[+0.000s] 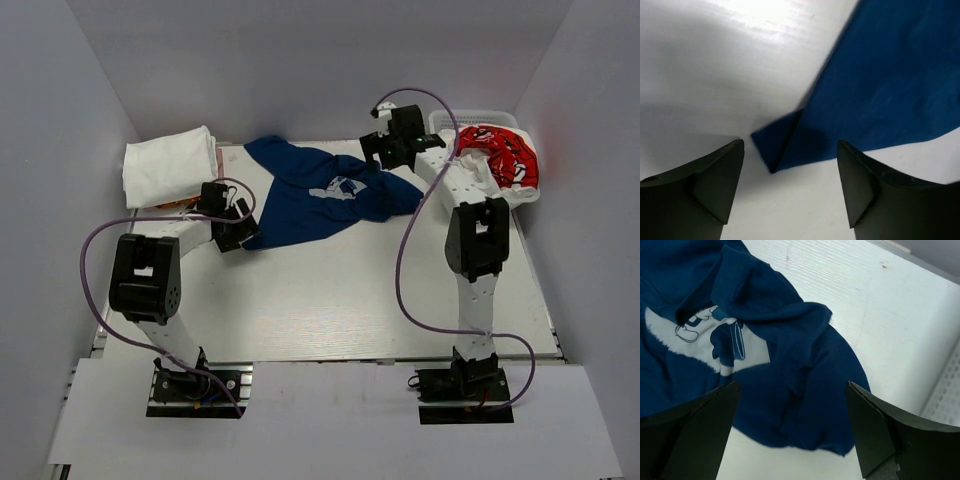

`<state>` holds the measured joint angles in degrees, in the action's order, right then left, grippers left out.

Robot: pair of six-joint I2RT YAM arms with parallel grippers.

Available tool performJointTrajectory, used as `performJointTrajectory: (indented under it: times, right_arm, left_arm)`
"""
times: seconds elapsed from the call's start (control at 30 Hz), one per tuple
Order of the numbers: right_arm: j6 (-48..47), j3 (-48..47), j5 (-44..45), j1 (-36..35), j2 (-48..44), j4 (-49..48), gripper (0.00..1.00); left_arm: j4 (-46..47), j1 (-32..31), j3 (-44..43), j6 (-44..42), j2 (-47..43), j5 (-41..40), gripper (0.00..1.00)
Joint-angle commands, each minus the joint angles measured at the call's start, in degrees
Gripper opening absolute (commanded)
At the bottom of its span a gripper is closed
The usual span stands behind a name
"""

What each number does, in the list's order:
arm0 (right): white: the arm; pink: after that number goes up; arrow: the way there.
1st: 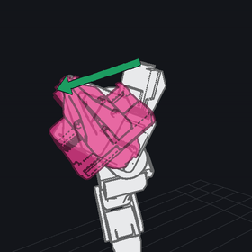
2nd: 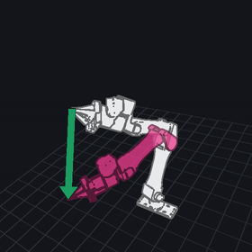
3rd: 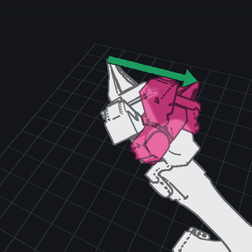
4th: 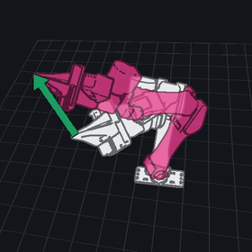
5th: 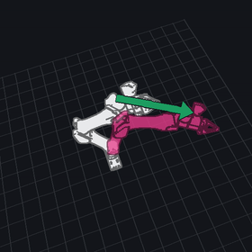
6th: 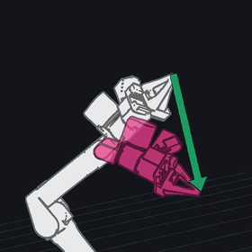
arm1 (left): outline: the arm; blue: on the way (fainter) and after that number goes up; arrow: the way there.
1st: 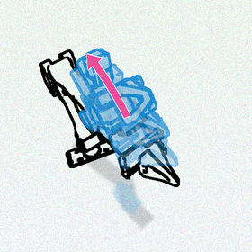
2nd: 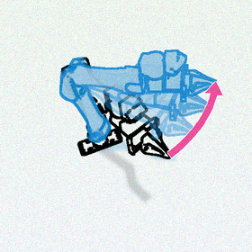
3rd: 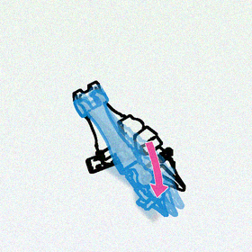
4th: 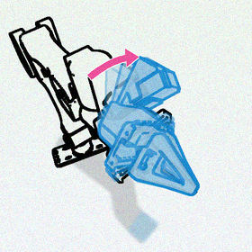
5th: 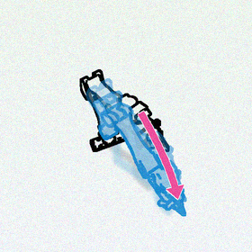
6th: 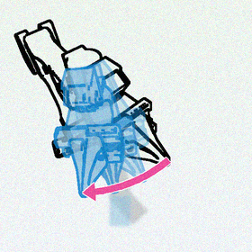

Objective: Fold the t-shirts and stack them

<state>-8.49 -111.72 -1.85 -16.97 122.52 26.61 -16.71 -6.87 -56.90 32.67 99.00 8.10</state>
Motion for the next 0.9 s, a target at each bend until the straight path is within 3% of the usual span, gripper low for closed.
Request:
performJointTrajectory:
  times: [0.0,0.03,0.13,0.23,0.27,0.3,0.57,0.67,0.7,0.87]
  right_arm:
    - [-4.32,-4.82,0.18,-1.48,3.75,-3.31,0.90]
    - [-4.95,-5.00,0.35,-1.57,4.91,-4.45,0.90]
    - [-8.90,-7.44,-0.70,-3.06,10.01,-7.62,0.90]
    - [-10.76,-12.52,0.87,-4.38,15.37,-7.27,0.90]
    - [-10.67,-13.51,3.32,-4.99,17.47,-7.54,0.90]
    - [-10.67,-14.04,4.56,-5.26,18.71,-9.63,0.90]
    - [-2.15,-10.71,11.87,-6.49,20.04,-28.95,0.90]
    - [0.93,-11.93,9.33,-6.23,21.53,-30.56,0.76]
    - [1.02,-12.20,9.14,-6.23,21.88,-30.83,0.64]
    - [1.11,-12.91,8.44,-6.06,23.47,-30.39,0.36]
  left_arm:
    - [1.84,-0.68,-1.81,-1.46,3.64,3.50,0.81]
    - [2.55,-0.68,-1.28,-1.46,4.18,4.03,0.70]
    - [5.18,-0.68,0.21,-1.99,6.63,7.62,0.52]
    - [5.72,-0.68,0.22,-3.39,8.48,12.46,0.26]
    - [5.72,-0.68,0.22,-3.40,9.01,13.16,0.06]
    - [5.72,-0.68,0.22,-3.40,9.63,13.78,0.00]
    - [5.20,-0.68,0.22,-3.40,5.77,11.06,0.00]
    - [4.67,-0.68,0.22,-3.92,4.28,10.45,0.00]
    - [4.15,-0.68,0.74,-3.92,4.27,10.45,0.00]
    - [2.92,-0.68,0.74,-3.92,2.25,8.51,0.00]
